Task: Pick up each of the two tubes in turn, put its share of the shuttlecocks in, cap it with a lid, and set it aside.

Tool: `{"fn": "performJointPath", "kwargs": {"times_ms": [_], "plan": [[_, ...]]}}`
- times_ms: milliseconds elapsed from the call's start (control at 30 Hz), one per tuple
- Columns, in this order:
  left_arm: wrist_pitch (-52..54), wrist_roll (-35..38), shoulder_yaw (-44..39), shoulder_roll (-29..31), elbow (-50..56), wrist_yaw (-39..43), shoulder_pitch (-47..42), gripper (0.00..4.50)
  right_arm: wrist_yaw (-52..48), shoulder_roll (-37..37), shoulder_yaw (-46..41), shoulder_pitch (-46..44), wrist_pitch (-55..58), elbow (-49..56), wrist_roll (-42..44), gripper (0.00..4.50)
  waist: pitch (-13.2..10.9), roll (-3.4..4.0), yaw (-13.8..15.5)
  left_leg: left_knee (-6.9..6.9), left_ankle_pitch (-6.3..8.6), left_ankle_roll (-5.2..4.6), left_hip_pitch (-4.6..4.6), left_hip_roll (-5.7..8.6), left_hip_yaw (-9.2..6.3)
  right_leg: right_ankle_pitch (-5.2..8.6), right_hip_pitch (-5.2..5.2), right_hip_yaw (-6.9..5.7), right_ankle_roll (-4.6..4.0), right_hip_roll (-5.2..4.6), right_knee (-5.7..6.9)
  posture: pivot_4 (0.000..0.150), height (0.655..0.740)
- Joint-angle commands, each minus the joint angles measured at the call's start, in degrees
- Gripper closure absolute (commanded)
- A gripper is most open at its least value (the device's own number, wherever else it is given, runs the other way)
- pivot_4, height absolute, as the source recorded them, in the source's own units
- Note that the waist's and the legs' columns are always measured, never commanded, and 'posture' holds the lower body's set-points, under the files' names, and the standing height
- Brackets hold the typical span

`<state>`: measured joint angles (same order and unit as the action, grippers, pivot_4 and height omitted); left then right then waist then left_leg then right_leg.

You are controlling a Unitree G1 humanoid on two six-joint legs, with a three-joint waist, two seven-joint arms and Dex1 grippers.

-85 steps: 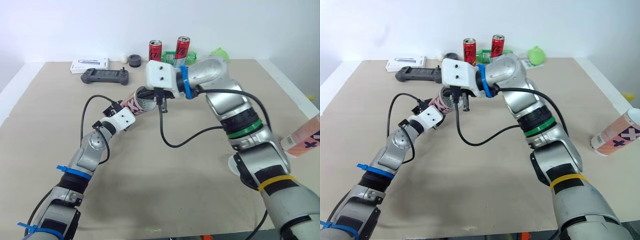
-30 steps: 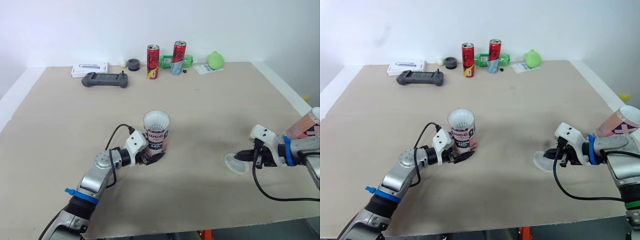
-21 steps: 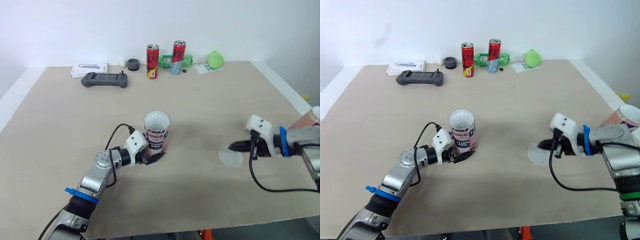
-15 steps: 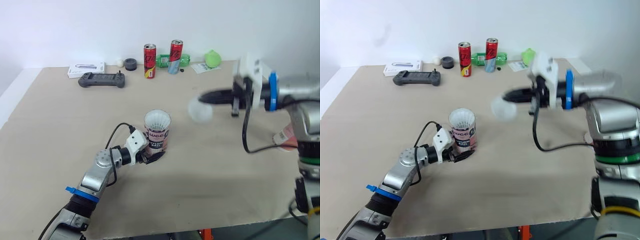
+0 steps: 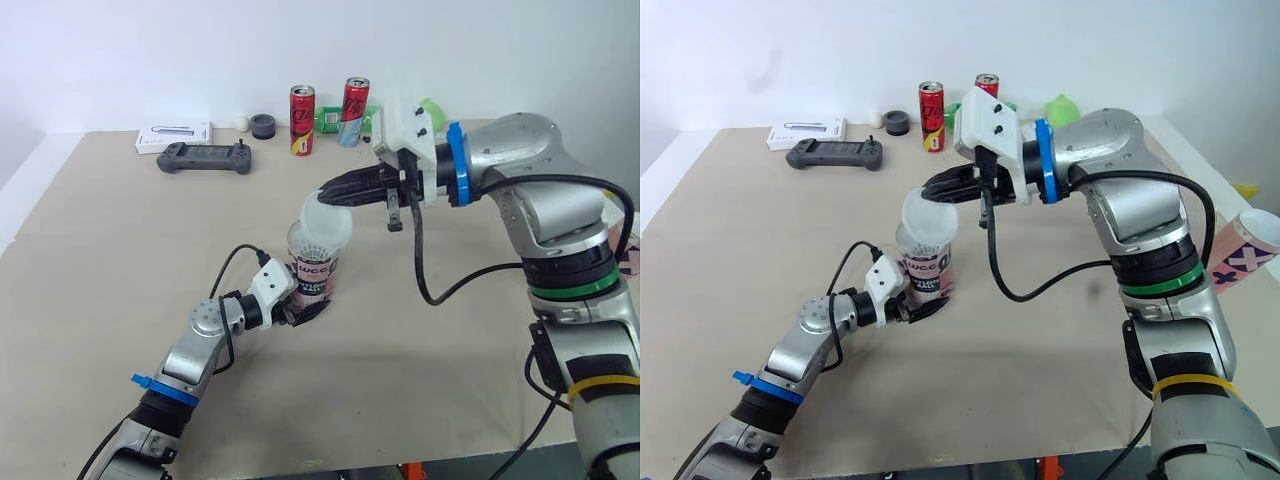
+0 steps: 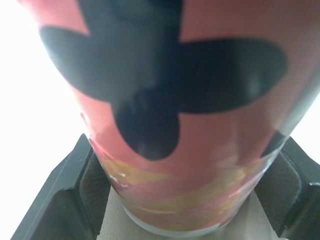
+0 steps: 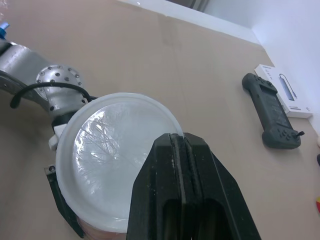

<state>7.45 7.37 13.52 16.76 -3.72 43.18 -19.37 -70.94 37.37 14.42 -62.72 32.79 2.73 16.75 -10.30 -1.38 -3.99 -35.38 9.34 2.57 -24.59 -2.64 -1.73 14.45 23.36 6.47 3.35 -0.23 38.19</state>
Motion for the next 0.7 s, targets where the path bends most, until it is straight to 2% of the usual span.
{"fn": "performJointPath", "kwargs": {"times_ms": [33,267,700], "plan": [[0.4,-0.7,0.5,0.3,0.1,0.0,0.8,0.86,0.4,-0.7,1.3,-1.5,-1.7,0.8,-1.9,4.45,0.0,0.0,0.0,0.0,0.0,0.0,0.01,0.0,0.0,0.0,0.0,0.0,0.0,0.0,0.0,0.15,0.74],[0.3,-0.7,0.7,0.0,-0.6,0.0,0.1,0.86,0.3,-2.2,3.7,-2.2,-2.6,0.2,-4.7,4.45,0.0,0.0,-0.1,0.0,0.0,0.0,0.0,0.0,0.01,0.0,-0.01,0.0,0.0,-0.01,0.0,0.15,0.74],[0.5,-0.8,0.8,-0.1,0.0,-0.2,0.5,0.86,-1.9,-0.5,7.9,-3.6,-6.1,-1.4,-11.6,4.45,0.0,0.0,-0.1,0.01,0.0,0.0,0.0,0.01,0.0,0.01,0.0,-0.01,0.01,-0.01,-0.01,0.15,0.74]]}}
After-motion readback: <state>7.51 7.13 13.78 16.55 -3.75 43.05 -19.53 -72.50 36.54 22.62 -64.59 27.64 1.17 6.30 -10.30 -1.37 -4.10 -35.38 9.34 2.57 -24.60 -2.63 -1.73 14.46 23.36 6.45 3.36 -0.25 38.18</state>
